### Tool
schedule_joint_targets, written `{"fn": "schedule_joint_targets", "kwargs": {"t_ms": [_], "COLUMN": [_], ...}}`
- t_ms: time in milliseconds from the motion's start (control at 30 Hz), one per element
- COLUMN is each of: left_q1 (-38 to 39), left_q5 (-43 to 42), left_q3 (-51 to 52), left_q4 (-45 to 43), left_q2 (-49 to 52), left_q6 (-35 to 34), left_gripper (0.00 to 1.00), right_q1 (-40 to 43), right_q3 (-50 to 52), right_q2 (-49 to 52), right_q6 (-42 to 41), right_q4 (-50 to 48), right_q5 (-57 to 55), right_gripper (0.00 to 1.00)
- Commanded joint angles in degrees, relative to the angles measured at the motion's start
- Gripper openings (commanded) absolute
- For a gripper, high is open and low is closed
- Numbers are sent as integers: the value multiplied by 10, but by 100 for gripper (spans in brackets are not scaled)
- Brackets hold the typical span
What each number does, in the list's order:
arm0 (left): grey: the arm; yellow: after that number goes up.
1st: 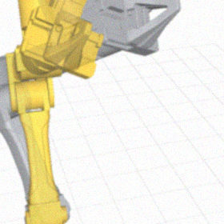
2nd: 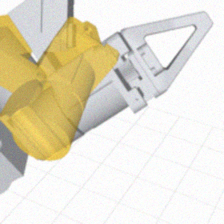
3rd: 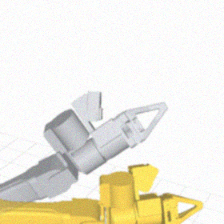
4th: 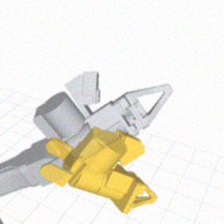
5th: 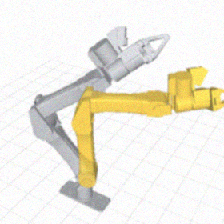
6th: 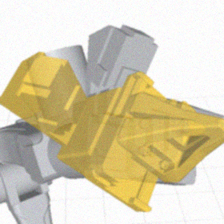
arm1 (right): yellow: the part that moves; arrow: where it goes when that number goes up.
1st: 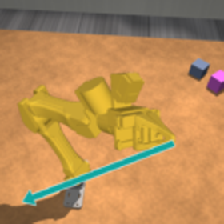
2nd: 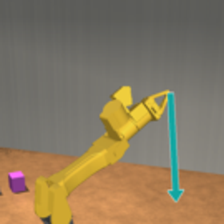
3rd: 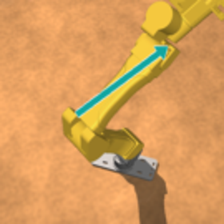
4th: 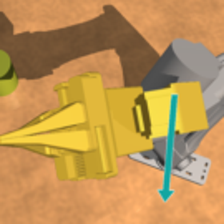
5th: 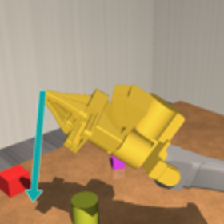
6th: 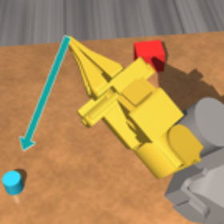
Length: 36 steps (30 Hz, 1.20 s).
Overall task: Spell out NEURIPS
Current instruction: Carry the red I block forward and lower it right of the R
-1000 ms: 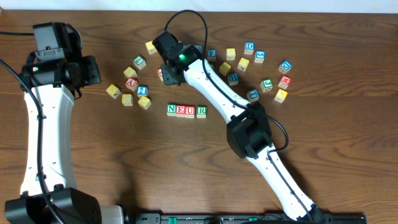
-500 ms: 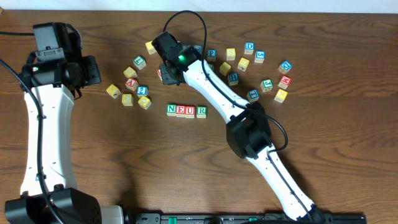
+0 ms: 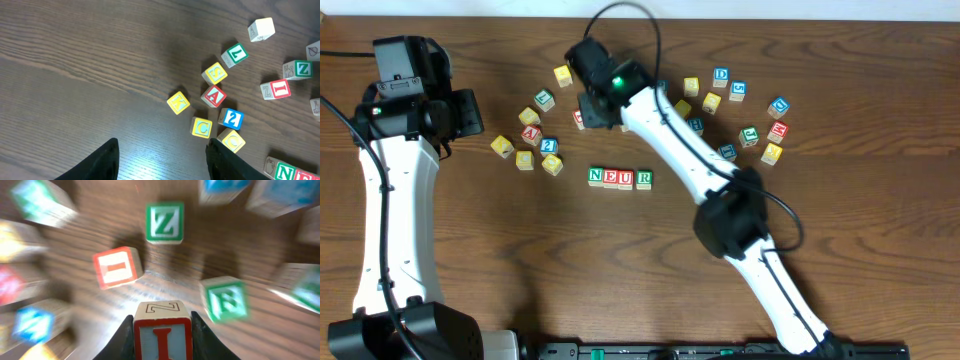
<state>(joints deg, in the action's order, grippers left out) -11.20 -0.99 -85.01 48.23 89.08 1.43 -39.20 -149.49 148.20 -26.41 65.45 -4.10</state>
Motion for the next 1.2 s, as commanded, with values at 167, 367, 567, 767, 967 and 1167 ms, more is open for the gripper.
{"fn": "schedule_joint_targets", "kwargs": {"t_ms": [167, 367, 567, 767, 967, 1167], "left_q1": [-1, -1, -1, -1, -1, -1], "left_q5": [1, 1, 1, 1, 1, 1], "left_q3": [-5, -5, -5, -5, -5, -5], "left_q4": [2, 2, 2, 2, 2, 2], "left_q2": [-10, -10, -10, -10, -10, -10], "left_q6": [-2, -2, -2, -3, -3, -3], "left_gripper": [55, 55, 55, 55, 55, 55], "right_q1": [36, 81, 99, 99, 97, 88], "right_q3": [-8, -8, 61, 155, 248, 325], "right_q2": [-172, -205, -204, -204, -204, -204], "right_q6": [12, 3, 17, 12, 0, -34], "right_q4": [154, 303, 316, 308, 242, 152], "right_q5": [-5, -4, 7, -2, 0, 2], "right_gripper": [5, 4, 1, 1, 1, 1]}}
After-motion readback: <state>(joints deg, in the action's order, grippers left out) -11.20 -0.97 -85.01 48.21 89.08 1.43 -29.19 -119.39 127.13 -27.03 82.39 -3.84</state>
